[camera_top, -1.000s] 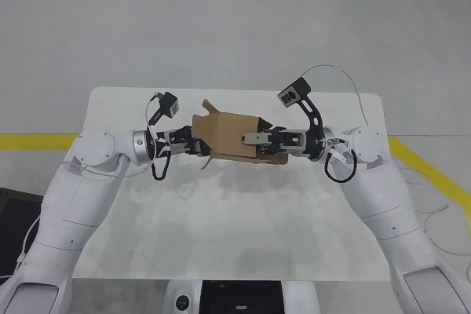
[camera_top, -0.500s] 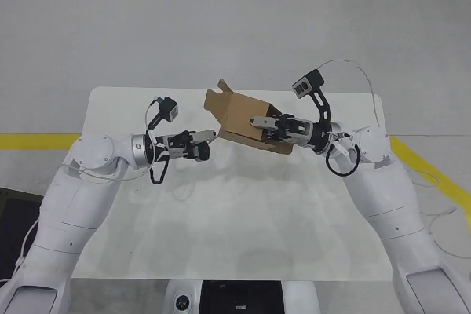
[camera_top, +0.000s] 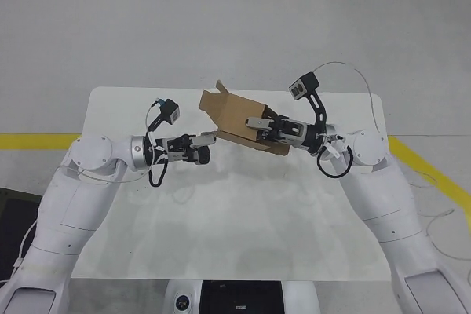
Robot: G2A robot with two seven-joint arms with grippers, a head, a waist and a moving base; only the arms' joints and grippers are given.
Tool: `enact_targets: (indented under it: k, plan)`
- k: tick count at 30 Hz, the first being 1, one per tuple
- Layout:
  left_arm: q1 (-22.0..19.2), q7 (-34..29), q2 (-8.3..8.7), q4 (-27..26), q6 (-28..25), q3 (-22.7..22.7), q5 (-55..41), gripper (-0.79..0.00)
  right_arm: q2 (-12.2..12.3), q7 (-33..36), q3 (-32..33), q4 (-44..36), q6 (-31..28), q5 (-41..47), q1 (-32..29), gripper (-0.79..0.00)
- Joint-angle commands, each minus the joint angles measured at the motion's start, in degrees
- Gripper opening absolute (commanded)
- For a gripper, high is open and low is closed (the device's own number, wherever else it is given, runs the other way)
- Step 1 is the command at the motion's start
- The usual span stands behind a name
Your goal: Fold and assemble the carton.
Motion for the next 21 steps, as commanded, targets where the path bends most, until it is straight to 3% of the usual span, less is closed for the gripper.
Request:
enact_targets:
  k: [1, 21]
  plan:
    - [-0.1, 0.3, 0.01, 0.3, -0.3, -0.3, -0.4, 0.0, 0.1, 0.8, 0.0, -0.2, 0.4, 0.1, -0.3, -0.785]
    - [-0.8, 0.4, -0.29, 0.4, -0.5, 1.4, -1.6, 0.0, -0.3, 2.7, -1.6, -0.5, 0.6, 0.9, 0.1, -0.785]
